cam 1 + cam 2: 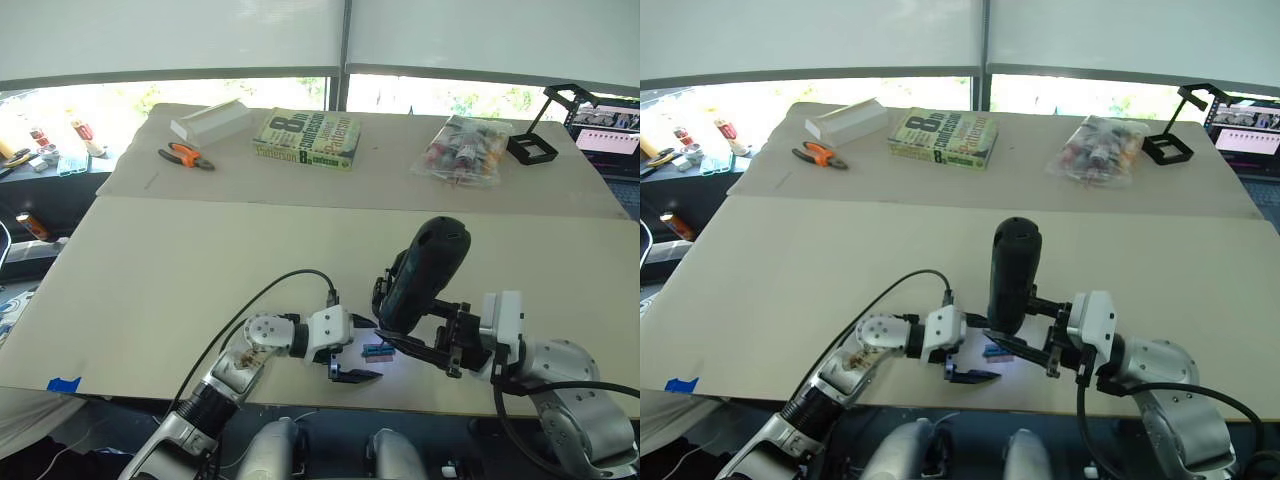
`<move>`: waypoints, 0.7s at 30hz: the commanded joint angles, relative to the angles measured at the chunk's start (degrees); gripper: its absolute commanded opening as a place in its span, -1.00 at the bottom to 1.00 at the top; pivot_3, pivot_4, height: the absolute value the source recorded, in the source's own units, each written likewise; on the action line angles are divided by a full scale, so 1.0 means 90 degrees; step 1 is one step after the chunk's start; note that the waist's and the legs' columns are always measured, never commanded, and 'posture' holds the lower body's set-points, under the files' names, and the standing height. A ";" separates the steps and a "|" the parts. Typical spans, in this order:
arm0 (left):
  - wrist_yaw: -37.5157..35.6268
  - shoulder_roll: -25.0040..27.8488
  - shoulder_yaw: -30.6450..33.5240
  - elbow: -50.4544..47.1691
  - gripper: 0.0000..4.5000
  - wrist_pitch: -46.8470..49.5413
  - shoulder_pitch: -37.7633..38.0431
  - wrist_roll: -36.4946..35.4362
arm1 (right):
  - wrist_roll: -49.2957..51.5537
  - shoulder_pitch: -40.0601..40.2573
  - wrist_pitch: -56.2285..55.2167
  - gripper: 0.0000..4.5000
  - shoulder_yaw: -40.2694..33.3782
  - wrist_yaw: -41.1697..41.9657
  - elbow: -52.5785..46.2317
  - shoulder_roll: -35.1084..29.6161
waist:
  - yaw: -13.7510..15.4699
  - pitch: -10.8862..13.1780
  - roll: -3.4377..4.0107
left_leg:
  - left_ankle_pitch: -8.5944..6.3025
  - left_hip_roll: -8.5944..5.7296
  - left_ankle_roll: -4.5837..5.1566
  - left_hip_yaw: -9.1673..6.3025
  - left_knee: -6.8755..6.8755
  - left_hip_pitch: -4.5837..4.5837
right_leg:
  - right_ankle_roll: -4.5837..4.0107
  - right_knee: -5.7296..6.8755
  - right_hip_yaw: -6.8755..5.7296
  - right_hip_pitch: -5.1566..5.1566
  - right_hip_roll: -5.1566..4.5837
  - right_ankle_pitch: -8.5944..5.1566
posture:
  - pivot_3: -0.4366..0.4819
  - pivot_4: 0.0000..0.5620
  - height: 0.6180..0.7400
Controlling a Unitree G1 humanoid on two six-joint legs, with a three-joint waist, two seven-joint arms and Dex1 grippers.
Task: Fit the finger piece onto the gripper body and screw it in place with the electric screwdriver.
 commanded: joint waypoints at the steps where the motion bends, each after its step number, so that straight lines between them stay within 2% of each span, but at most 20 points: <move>1: -0.0112 0.0242 0.0233 -0.0093 1.00 -0.0021 -0.0005 -0.0137 | 0.0443 -0.0085 -0.0011 -0.14 -0.0407 -0.0099 -0.0542 -0.0080 | -0.0009 0.0000 0.0000 | 0.0001 0.0001 -0.0002 0.0000 -0.0004 0.0000 | 0.0000 0.0000 0.0000 0.0000 0.0000 0.0000 | -0.05 -0.47 1.00; 10: -0.0384 0.0535 0.0613 -0.0253 1.00 0.0083 0.0015 -0.0612 | 0.0990 0.0249 0.0219 -0.14 -0.0892 -0.0080 -0.0892 -0.0373 | -0.0015 0.0000 0.0000 | 0.0000 -0.0004 0.0000 0.0002 -0.0007 -0.0001 | 0.0000 -0.0006 -0.0004 -0.0007 -0.0003 0.0000 | -0.05 -0.47 1.00; 17: -0.0764 0.1013 0.1562 -0.0361 1.00 0.0244 0.0173 -0.1545 | 0.1542 0.0897 0.0405 -0.14 -0.2231 -0.0300 -0.1336 -0.0698 | -0.0006 0.0001 -0.0001 | 0.0001 0.0001 -0.0003 0.0002 -0.0011 -0.0003 | -0.0001 -0.0004 -0.0003 -0.0007 -0.0013 0.0000 | -0.05 -0.47 1.00; 21: -0.0861 0.1213 0.1919 -0.0173 1.00 0.0135 -0.0011 -0.1667 | 0.1713 0.1400 0.0399 -0.14 -0.3087 -0.0296 -0.1406 -0.0759 | 0.0021 0.0001 -0.0001 | 0.0001 -0.0003 -0.0002 0.0002 -0.0008 -0.0002 | 0.0000 -0.0007 -0.0005 -0.0006 -0.0009 0.0000 | -0.05 -0.47 1.00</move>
